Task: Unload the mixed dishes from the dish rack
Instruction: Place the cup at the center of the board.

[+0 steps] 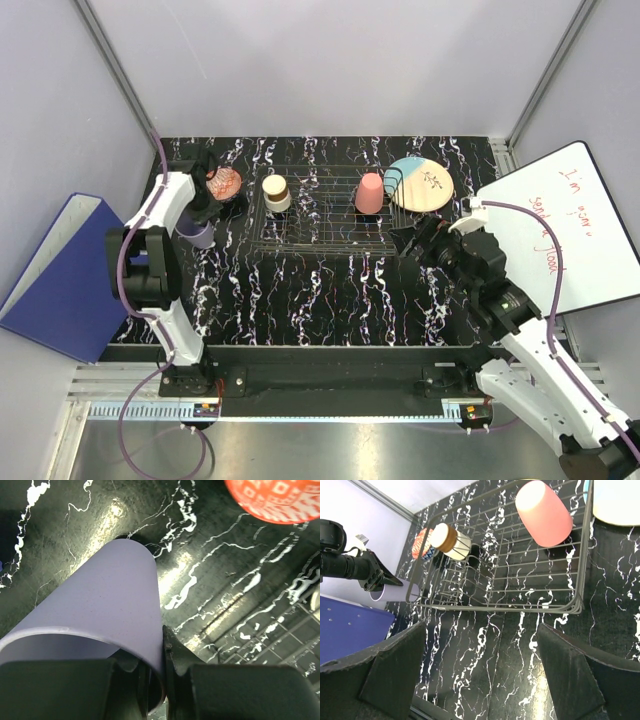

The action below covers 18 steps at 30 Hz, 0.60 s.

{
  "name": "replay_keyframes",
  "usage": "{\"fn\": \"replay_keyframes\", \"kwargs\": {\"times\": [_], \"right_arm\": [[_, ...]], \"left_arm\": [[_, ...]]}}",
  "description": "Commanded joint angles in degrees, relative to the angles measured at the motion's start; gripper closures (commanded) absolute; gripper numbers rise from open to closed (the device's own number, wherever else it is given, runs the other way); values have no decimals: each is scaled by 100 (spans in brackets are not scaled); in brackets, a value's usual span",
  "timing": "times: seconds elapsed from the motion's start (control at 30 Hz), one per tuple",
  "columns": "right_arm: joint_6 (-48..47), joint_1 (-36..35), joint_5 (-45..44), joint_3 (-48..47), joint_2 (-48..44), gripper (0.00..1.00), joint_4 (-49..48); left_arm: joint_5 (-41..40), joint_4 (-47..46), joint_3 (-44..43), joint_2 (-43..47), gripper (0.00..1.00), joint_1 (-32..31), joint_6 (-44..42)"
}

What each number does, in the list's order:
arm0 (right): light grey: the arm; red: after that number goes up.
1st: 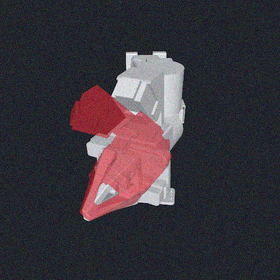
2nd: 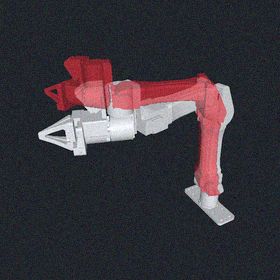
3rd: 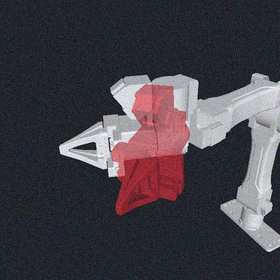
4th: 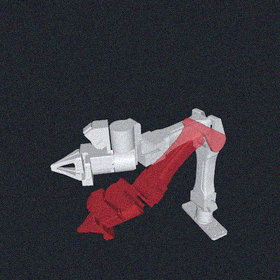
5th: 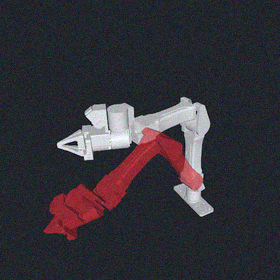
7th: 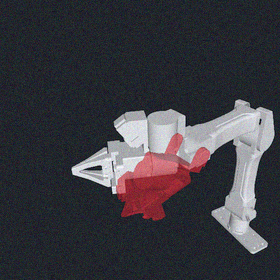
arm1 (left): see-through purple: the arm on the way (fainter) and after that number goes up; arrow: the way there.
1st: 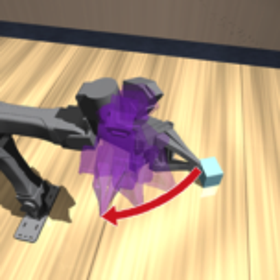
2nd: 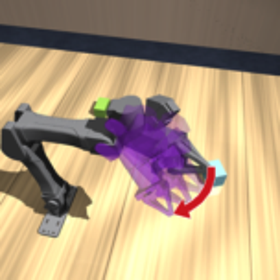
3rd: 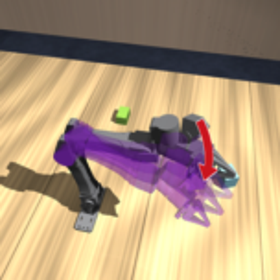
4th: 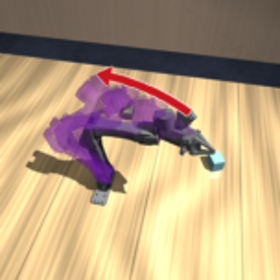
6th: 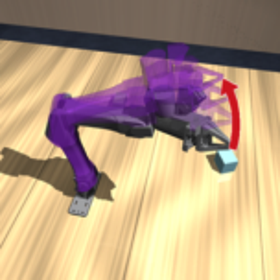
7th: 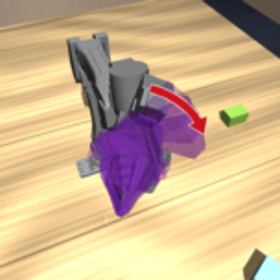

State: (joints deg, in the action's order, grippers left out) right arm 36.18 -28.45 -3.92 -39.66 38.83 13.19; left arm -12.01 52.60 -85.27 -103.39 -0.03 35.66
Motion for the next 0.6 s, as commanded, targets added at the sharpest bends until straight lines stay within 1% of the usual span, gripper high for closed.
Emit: {"fn": "replay_keyframes", "kwargs": {"times": [0.0, 0.13, 0.17, 0.2, 0.23, 0.27, 0.33, 0.37, 0.43, 0.47, 0.53, 0.57], "right_arm": [[55, -29, -56, 11, 90, 1, -255], [108, -29, -56, 11, 125, 1, -308], [117, -29, -65, 20, 125, 1, -317], [117, -29, -73, 28, 125, 1, -317], [126, -29, -82, 37, 116, 1, -308], [126, -29, -65, 37, 125, 1, -308], [134, -38, -65, 37, 142, 1, -317], [135, -38, -47, 29, 160, 1, -326], [143, -29, -21, -15, 204, 1, -335], [135, -29, -12, -24, 213, 1, -343], [126, -29, 6, -59, 230, 1, -335], [134, -29, 6, -59, 230, 1, -335]], "left_arm": [[251, -232, -209, -119, 100, -6, -208], [348, -311, -139, -163, 100, 3, -217], [348, -312, -156, -164, 99, 3, -217], [366, -303, -165, -137, 96, -5, -217], [392, -312, -174, -102, 92, 3, -226], [410, -312, -217, -76, 80, -5, -235], [471, -312, -253, 12, 73, 3, -244], [480, -312, -288, 30, 67, 3, -261], [524, -303, -305, 65, 64, 3, -279], [542, -303, -297, 82, 60, 116, -270], [577, -294, -297, 118, 54, 118, -270], [551, -277, -323, 153, 46, 118, -261]]}}
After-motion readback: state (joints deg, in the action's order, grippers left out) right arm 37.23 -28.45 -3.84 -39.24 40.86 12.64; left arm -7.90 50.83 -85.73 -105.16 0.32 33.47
